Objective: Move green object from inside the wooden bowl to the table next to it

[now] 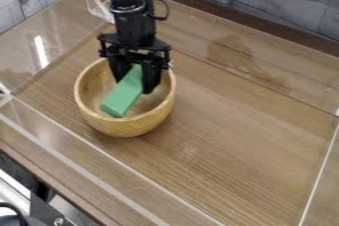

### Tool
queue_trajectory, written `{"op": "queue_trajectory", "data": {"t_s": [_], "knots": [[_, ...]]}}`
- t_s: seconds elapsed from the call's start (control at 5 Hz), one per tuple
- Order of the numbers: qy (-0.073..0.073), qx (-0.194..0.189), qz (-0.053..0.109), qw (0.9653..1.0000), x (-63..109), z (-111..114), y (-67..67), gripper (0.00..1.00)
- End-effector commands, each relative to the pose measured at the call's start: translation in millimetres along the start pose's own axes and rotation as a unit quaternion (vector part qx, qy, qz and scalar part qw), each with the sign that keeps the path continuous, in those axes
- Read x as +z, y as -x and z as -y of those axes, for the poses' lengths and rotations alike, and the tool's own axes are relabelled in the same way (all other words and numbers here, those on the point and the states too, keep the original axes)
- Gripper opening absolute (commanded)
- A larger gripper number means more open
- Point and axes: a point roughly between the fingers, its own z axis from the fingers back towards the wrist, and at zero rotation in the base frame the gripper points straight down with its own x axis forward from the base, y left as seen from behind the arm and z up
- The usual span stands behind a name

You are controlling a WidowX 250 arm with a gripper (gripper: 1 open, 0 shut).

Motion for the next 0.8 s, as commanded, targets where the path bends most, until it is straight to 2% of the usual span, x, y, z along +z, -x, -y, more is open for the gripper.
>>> {"op": "queue_trajectory", "data": {"t_s": [0.0, 0.2, 0.4, 0.6], "knots": [[-0.003, 0.023, 0.036, 0.9991, 16.2, -10.1, -2.9, 0.00], [0.001, 0.048, 0.040, 0.9981, 17.8, -18.9, 0.3, 0.00], [0.005, 0.061, 0.044, 0.9972, 23.7, -18.3, 4.9, 0.00], [0.009, 0.069, 0.053, 0.9962, 39.6, -13.6, 8.2, 0.00]]}}
